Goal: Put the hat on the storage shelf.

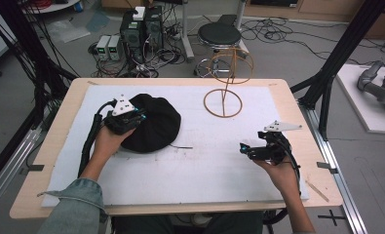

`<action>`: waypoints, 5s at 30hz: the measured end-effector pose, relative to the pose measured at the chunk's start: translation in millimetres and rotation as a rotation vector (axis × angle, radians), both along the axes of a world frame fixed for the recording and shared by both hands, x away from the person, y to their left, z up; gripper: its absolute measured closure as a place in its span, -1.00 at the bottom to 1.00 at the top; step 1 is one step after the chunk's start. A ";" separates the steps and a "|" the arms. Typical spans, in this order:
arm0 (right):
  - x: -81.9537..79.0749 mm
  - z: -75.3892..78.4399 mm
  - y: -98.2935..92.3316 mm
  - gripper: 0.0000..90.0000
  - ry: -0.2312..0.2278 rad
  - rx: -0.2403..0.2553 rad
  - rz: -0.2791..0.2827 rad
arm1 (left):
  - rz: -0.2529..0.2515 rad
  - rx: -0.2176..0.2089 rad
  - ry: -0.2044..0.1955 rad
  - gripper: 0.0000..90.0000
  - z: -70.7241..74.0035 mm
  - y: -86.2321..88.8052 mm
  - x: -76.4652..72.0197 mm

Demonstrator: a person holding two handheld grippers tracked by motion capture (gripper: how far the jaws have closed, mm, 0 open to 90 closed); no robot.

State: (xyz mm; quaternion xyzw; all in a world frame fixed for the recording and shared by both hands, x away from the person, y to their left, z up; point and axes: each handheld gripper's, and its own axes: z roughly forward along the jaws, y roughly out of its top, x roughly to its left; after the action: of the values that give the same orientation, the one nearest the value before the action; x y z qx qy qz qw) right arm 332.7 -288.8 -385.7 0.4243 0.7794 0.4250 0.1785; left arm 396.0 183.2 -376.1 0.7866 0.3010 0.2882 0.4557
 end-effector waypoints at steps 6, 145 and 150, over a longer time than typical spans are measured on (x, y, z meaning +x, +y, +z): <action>0.9 0.2 -1.0 -0.77 -0.001 0.006 -0.002 | 0.002 -0.019 -0.028 0.83 27.0 3.4 -5.1; 8.6 -3.6 -29.5 -0.77 0.014 0.092 -0.022 | -0.267 -0.278 -0.074 0.83 149.3 -190.8 169.8; 8.7 -3.8 -29.0 -0.77 0.012 0.089 -0.016 | -0.268 -0.281 -0.063 0.82 145.1 -194.5 171.6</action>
State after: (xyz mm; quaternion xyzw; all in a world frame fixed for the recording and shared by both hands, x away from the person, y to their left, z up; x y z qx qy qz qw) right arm 341.4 -317.8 -389.4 0.4406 0.7573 0.4553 0.1581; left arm 567.6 -11.4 -231.0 0.7388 0.2163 0.2047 0.6046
